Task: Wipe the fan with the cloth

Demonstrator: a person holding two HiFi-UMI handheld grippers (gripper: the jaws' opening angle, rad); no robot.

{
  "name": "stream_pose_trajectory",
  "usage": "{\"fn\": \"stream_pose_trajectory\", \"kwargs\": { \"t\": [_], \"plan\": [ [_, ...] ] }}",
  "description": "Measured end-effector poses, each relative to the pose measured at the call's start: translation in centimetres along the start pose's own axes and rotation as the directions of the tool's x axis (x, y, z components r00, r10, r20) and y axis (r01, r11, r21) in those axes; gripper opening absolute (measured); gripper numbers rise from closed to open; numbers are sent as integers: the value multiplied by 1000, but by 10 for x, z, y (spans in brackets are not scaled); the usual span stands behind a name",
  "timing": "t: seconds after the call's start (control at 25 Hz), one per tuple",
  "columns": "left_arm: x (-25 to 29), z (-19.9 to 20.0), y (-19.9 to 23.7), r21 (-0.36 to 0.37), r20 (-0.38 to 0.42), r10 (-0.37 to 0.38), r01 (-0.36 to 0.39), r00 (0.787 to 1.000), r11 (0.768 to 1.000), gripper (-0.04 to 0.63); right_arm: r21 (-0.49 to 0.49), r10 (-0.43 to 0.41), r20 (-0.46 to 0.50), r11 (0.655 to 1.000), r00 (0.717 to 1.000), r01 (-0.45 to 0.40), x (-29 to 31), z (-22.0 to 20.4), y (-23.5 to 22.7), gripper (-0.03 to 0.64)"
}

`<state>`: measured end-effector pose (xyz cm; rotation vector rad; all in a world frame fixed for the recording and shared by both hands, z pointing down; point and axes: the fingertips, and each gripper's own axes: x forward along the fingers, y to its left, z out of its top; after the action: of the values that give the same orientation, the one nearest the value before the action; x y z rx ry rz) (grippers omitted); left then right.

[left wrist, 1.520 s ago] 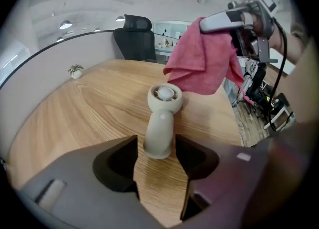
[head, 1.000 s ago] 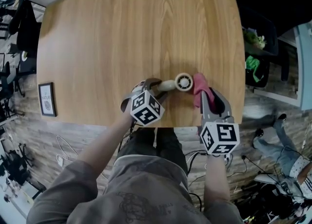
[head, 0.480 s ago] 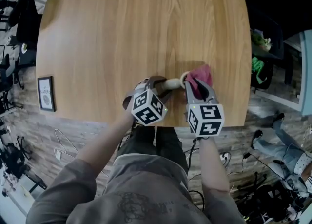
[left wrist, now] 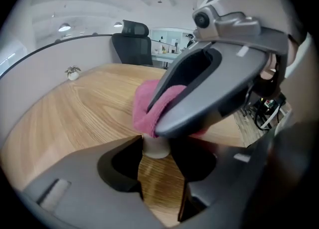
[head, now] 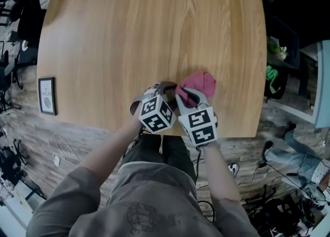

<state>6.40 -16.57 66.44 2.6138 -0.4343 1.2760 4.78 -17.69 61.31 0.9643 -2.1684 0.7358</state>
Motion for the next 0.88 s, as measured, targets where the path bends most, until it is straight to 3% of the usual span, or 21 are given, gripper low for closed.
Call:
{"fn": "stream_pose_trajectory", "kwargs": {
  "t": [0.16, 0.24, 0.36, 0.48, 0.6, 0.76, 0.88],
  "plan": [
    [-1, 0, 0, 11, 12, -11, 11, 1000, 1000, 184, 18, 78, -14, 997, 997, -77, 1, -4, 8, 69],
    [1, 0, 0, -4, 23, -24, 24, 999, 1000, 184, 16, 75, -24, 997, 997, -75, -4, -7, 1, 69],
    [3, 2, 1, -10, 32, -36, 36, 999, 999, 184, 35, 27, 6, 999, 1000, -27, -15, -8, -17, 69],
    [4, 4, 1, 3, 37, -37, 37, 999, 999, 184, 119, -49, 64, 992, 997, 41, -31, -4, -45, 70],
    [3, 4, 1, 12, 39, -39, 38, 998, 999, 184, 177, -193, 84, 968, 978, 176, -50, -6, -81, 71],
    [3, 4, 0, 15, 40, -48, 48, 998, 999, 184, 289, -324, 105, 914, 940, 283, -66, -9, -114, 72],
    [4, 3, 0, 10, 42, -54, 54, 998, 998, 184, 306, -335, 126, 909, 934, 284, -60, -5, -112, 71]
  ]
}}
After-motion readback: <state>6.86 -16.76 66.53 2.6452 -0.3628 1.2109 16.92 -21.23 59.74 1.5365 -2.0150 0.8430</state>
